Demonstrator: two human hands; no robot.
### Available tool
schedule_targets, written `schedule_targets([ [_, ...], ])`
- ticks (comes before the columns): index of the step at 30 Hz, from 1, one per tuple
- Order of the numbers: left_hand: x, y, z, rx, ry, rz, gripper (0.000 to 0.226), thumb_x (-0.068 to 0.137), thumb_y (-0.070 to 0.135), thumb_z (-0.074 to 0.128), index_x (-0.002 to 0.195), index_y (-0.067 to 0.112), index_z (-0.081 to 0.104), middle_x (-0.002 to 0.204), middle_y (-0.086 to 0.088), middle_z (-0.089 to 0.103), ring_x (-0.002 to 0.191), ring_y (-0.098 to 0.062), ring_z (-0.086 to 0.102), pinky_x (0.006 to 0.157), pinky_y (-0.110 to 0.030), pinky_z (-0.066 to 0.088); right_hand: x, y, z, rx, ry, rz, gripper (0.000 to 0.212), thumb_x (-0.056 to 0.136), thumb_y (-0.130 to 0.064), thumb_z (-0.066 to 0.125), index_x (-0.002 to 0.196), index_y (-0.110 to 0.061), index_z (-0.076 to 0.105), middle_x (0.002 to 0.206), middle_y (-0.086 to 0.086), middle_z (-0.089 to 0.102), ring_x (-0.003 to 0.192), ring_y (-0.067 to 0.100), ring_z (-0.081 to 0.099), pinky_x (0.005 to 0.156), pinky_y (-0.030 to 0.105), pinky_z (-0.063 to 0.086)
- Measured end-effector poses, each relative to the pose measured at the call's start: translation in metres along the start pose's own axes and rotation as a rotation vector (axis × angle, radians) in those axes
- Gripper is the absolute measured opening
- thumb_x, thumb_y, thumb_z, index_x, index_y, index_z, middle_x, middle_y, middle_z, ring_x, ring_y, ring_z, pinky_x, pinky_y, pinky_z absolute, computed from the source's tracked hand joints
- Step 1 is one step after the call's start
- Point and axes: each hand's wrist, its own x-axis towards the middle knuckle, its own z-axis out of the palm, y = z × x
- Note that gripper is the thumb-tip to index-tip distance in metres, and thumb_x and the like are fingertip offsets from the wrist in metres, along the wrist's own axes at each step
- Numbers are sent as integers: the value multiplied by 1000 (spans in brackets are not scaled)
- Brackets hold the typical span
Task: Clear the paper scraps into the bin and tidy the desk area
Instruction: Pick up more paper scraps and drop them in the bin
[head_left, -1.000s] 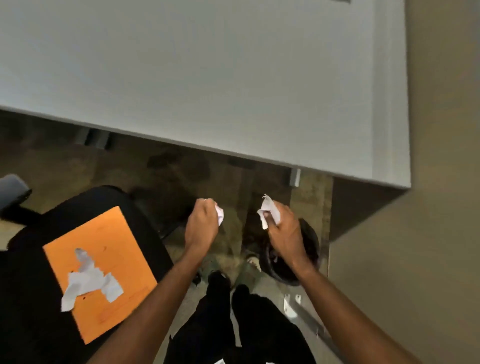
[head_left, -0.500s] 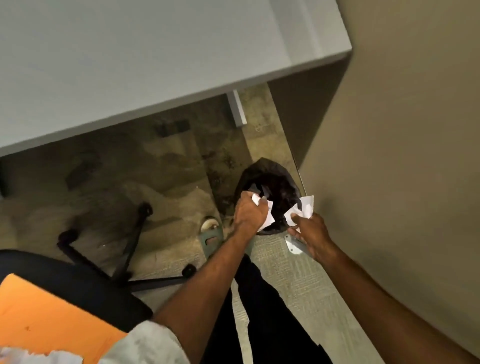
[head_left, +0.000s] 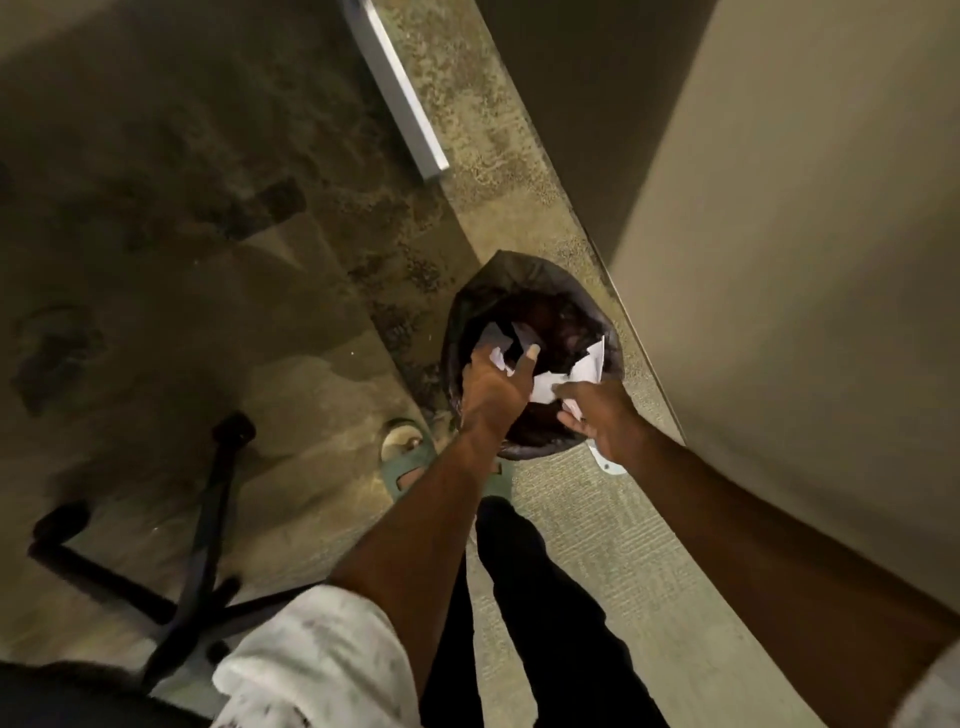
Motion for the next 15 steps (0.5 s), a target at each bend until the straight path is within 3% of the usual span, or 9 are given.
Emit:
schedule_targets([
  [2, 4, -8, 2, -14, 23, -7, 76, 85, 58, 70, 124, -6, 59, 118, -26, 67, 114, -39, 63, 94, -41, 51, 10, 6, 4, 21, -26, -15, 56, 84, -8, 78, 134, -5, 52, 126, 12, 62, 99, 21, 63, 71, 30, 59],
  [4, 3, -9, -2, -4, 0, 8, 68, 92, 49, 67, 131, -5, 54, 124, -24, 65, 119, -38, 60, 96, -39, 50, 14, 12, 6, 38, -51, -34, 74, 83, -12, 80, 145, -7, 40, 133, 11, 59, 104, 21, 62, 77, 32, 58],
  [6, 0, -12, -5, 63, -8, 53, 62, 97, 43, 63, 135, -4, 50, 128, -23, 61, 122, -38, 58, 96, -39, 47, 11, 17, 4, -57, -32, -108, 68, 84, -18, 80, 141, -8, 44, 128, 9, 62, 106, 23, 64, 77, 30, 56],
  [8, -10, -9, -12, 188, -35, 123, 62, 98, 45, 59, 137, -2, 48, 131, -23, 57, 122, -39, 56, 96, -42, 47, 1, 20, 0, -339, 55, -310, 56, 87, -26, 77, 134, -7, 52, 123, 11, 65, 110, 26, 65, 77, 28, 54],
  [10, -27, -1, -22, 405, -69, 184, 66, 100, 52, 50, 145, 4, 39, 143, -19, 47, 132, -38, 48, 104, -47, 45, -15, 22, -7, -604, 102, -513, 51, 91, -31, 71, 133, -7, 54, 126, 14, 61, 116, 29, 60, 91, 36, 53],
  [13, -61, 21, -45, 754, -28, 257, 74, 101, 60, 33, 159, 16, 19, 166, -9, 21, 155, -34, 14, 122, -53, 26, -54, 19, -17, -807, 131, -688, 50, 99, -37, 55, 136, -3, 54, 132, 20, 58, 123, 36, 55, 100, 42, 48],
  [15, -90, 41, -68, 838, 13, 326, 78, 102, 64, 24, 161, 17, 9, 170, -6, 9, 157, -29, 0, 125, -53, 14, -95, 9, -25, -881, 208, -797, 57, 102, -44, 42, 138, -2, 55, 138, 20, 58, 130, 36, 53, 106, 42, 45],
])
